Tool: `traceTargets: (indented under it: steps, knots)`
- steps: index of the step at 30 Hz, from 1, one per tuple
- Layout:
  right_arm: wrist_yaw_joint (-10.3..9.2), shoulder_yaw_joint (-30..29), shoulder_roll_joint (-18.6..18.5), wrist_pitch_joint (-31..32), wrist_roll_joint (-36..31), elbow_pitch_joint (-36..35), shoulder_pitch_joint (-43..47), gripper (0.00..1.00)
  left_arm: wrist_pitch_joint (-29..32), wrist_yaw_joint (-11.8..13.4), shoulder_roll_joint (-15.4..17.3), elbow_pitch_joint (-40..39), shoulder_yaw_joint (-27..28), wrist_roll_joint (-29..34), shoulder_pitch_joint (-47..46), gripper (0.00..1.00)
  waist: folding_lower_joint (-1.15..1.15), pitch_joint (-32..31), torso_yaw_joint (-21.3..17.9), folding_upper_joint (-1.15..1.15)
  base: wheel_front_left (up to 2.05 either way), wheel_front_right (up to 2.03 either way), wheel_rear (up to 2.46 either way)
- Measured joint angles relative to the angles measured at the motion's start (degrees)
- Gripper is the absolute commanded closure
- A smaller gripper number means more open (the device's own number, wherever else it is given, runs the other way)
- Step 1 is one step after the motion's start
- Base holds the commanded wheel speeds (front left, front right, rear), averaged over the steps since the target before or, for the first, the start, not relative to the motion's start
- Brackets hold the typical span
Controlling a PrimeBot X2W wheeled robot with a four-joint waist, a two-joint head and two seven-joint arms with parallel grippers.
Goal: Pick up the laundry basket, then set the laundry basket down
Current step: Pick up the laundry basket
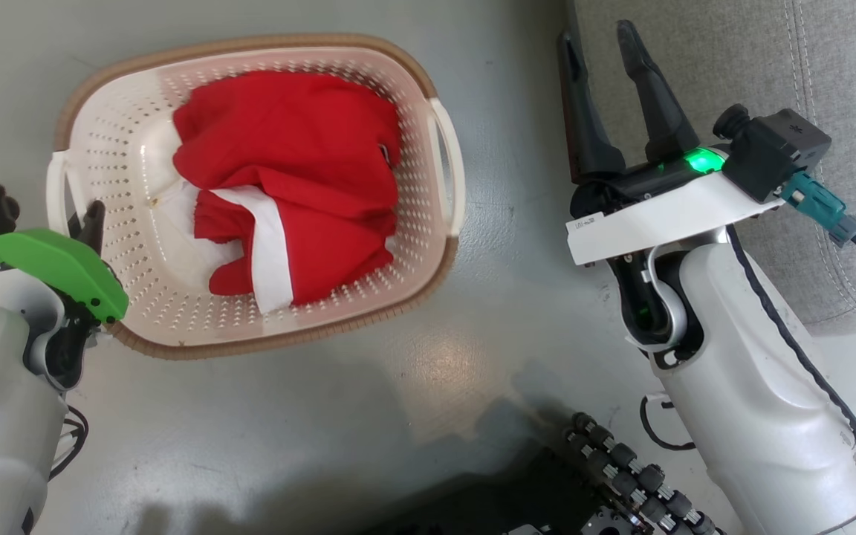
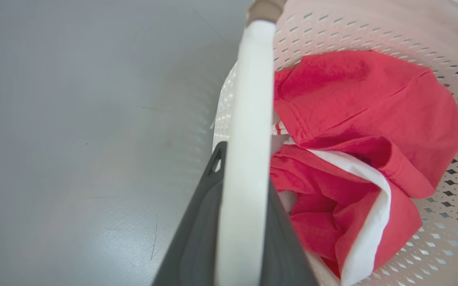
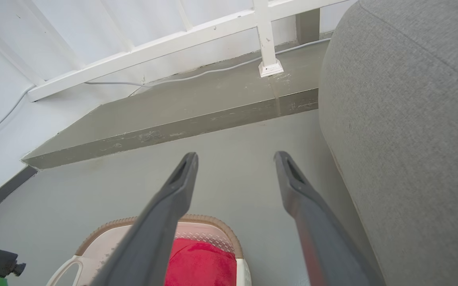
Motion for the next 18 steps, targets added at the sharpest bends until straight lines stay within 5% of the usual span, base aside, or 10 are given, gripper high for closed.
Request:
traceTargets:
  steps: [18]
  knots:
    - [-0.05, 0.49, -0.01, 0.00, 0.44, -0.01, 0.00, 0.00, -4.01, 0.00, -2.74, 4.65, 1.52, -2.18, -0.03, 1.00, 0.00, -0.61, -0.29, 0.00, 0.00, 0.00, 0.00]
